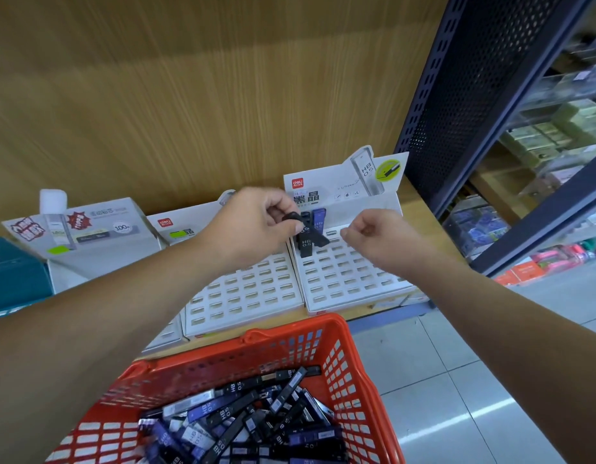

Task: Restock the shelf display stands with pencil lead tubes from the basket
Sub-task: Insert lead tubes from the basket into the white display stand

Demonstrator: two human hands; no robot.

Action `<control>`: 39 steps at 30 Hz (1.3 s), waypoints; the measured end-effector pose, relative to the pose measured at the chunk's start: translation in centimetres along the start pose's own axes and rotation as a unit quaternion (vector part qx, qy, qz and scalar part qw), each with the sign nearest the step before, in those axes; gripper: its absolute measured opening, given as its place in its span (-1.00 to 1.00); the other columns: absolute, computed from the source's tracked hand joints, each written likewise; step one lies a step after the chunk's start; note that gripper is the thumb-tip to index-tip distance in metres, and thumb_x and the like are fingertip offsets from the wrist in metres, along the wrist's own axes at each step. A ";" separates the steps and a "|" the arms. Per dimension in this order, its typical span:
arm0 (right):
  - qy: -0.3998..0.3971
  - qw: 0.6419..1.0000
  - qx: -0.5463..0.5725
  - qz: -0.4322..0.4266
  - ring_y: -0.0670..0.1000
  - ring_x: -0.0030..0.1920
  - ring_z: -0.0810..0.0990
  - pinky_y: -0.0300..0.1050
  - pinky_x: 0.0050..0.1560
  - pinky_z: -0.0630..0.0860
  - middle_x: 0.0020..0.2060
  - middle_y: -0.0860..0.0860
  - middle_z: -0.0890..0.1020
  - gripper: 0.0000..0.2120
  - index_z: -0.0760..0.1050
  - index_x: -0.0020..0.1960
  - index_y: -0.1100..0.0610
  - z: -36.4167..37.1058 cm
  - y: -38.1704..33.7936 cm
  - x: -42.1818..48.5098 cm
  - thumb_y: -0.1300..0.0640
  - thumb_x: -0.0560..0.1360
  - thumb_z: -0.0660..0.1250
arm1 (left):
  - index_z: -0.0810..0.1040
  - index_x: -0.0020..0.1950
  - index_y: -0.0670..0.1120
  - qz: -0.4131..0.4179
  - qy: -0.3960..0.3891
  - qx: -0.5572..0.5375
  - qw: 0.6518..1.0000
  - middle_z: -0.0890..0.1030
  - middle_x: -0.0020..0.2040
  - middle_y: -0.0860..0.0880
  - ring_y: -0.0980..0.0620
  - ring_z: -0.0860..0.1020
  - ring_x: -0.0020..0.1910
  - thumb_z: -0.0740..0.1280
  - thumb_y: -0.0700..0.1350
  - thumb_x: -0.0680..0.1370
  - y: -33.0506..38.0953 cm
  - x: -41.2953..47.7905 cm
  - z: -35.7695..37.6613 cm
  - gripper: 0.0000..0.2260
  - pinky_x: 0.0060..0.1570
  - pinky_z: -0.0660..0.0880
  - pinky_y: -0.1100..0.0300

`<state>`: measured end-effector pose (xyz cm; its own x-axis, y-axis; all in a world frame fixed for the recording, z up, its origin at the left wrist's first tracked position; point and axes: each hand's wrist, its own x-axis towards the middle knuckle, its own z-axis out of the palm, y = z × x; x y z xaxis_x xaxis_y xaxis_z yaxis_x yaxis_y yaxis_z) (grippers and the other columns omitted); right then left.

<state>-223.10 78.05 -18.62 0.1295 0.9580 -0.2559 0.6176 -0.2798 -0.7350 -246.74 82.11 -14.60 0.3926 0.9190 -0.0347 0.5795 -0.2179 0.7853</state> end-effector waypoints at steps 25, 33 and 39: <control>-0.012 0.947 -0.310 -0.080 0.05 0.54 0.18 0.07 0.56 0.12 0.50 -0.03 0.28 -0.30 0.29 0.55 -0.17 2.9 2.5 -0.6 -0.46 0.51 0.22 | 0.71 -0.11 -0.06 0.032 0.017 0.092 0.995 0.65 -0.27 0.10 0.22 0.52 -0.36 0.59 -0.20 0.45 0.3 0.2 1.9 -0.90 -0.13 0.62 0.08; -0.011 0.948 -0.307 -0.085 0.05 0.53 0.20 0.09 0.55 0.13 0.47 -0.04 0.30 -0.31 0.30 0.53 -0.17 2.8 2.6 -0.4 -0.45 0.50 0.23 | 0.72 -0.10 -0.05 0.015 0.007 0.083 0.996 0.68 -0.24 0.07 0.08 0.63 -0.27 0.58 -0.19 0.47 -0.9 0.4 0.9 -0.91 -0.14 0.63 0.10; -0.004 0.946 -0.310 -0.093 0.06 0.52 0.21 0.09 0.55 0.16 0.45 -0.02 0.32 -0.30 0.34 0.53 -0.14 2.8 2.5 -0.4 -0.45 0.49 0.25 | 0.75 -0.03 -0.04 0.069 0.003 0.155 0.986 0.70 -0.17 0.10 0.13 0.63 -0.16 0.53 -0.21 0.50 1.0 0.5 1.7 -0.90 -0.03 0.62 0.12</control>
<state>-223.80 76.77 -22.13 -0.0304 0.9860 -0.1641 0.9659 -0.0133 -0.2584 -244.69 81.79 -14.87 0.4795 0.8753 0.0630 0.7116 -0.4298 0.5558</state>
